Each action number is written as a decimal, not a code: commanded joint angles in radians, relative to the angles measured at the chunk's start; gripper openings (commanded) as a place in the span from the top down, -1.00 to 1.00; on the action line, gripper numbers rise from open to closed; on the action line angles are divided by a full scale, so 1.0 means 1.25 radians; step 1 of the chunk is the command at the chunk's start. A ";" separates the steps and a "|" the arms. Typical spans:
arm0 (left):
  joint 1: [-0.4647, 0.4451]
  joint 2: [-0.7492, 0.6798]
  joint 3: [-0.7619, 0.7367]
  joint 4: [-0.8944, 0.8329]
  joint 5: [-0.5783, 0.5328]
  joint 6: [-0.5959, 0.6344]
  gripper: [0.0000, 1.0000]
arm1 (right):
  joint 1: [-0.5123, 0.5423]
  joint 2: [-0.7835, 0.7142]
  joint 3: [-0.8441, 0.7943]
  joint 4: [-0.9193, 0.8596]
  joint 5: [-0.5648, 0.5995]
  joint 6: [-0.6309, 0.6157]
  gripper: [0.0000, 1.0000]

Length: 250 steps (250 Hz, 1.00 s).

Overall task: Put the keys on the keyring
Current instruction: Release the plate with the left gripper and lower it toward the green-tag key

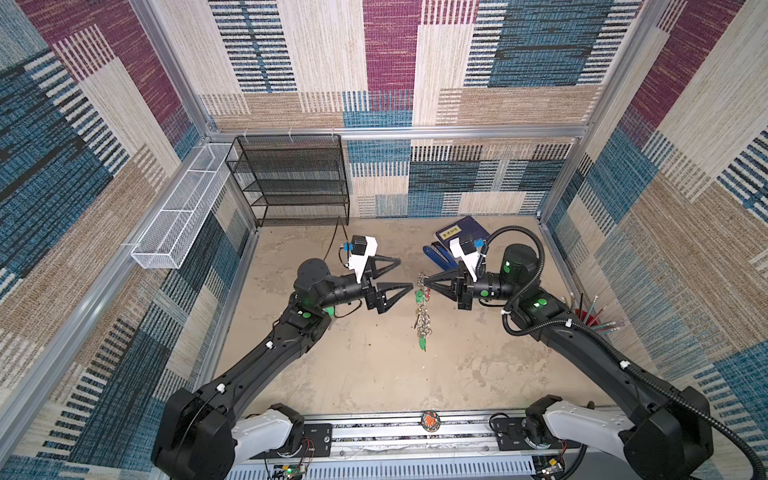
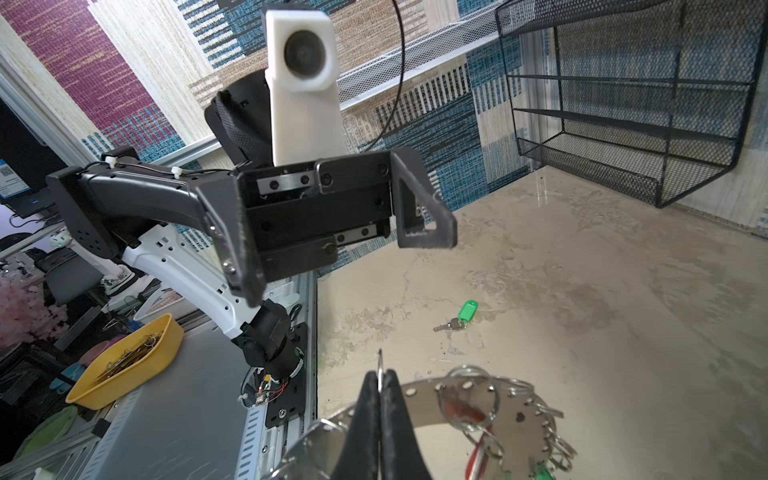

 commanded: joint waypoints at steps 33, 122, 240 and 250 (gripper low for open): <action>0.045 -0.077 0.034 -0.372 -0.258 -0.022 -0.99 | 0.006 -0.004 -0.009 0.030 0.064 -0.006 1.00; 0.152 -0.057 0.001 -0.734 -0.408 -0.160 -0.83 | 0.009 0.014 -0.061 0.089 0.088 0.036 1.00; 0.037 0.430 0.248 -1.000 -0.812 -0.145 0.08 | 0.011 -0.002 -0.103 0.107 0.087 0.067 1.00; 0.032 0.460 0.257 -1.004 -0.841 -0.153 0.07 | 0.011 -0.004 -0.100 0.095 0.088 0.062 1.00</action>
